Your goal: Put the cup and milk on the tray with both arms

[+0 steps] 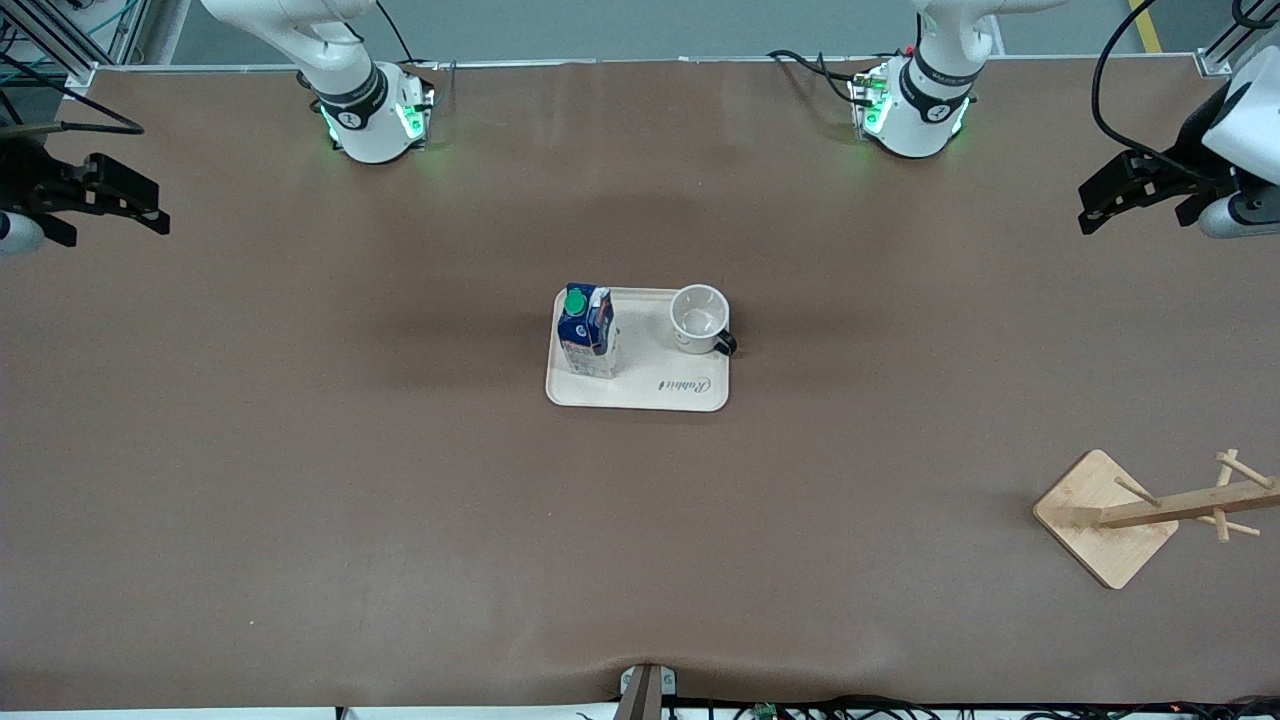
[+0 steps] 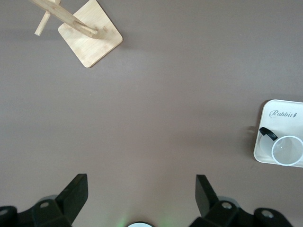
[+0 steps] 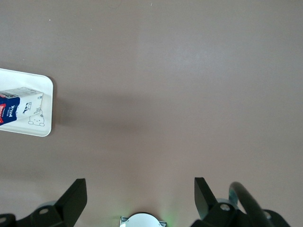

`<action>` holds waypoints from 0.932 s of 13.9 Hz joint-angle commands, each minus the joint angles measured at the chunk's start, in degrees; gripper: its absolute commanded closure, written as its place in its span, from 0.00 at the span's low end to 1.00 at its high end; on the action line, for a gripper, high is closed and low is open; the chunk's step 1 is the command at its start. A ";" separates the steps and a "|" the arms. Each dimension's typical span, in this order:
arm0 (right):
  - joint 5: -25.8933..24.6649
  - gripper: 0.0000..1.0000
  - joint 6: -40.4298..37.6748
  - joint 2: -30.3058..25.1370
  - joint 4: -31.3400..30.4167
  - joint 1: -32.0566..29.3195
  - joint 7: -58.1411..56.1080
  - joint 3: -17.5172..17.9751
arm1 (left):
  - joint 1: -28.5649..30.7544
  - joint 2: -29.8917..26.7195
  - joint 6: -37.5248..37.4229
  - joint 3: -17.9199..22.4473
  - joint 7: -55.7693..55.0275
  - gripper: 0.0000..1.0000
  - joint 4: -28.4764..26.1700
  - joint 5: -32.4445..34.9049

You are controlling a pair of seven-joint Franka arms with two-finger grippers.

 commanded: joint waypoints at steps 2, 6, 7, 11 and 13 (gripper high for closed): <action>-0.21 0.00 -0.57 1.26 3.08 -0.46 -0.55 0.41 | 0.12 0.03 -0.94 0.01 -0.21 0.00 1.36 -0.62; -0.38 0.00 0.21 1.61 2.99 0.42 -0.03 0.50 | 0.21 0.03 -0.94 0.09 -0.13 0.00 1.36 -0.70; 0.31 0.00 0.48 1.79 2.90 0.16 0.06 0.50 | 0.12 0.03 -0.94 0.01 -0.04 0.00 1.44 -0.70; 0.14 0.00 0.48 1.44 1.49 0.07 0.06 0.50 | 0.21 -0.06 -0.94 0.09 0.22 0.00 1.44 -0.70; 0.14 0.00 0.31 1.35 1.23 -0.02 0.06 0.41 | 0.21 -0.06 -1.02 0.10 0.58 0.00 1.44 -0.70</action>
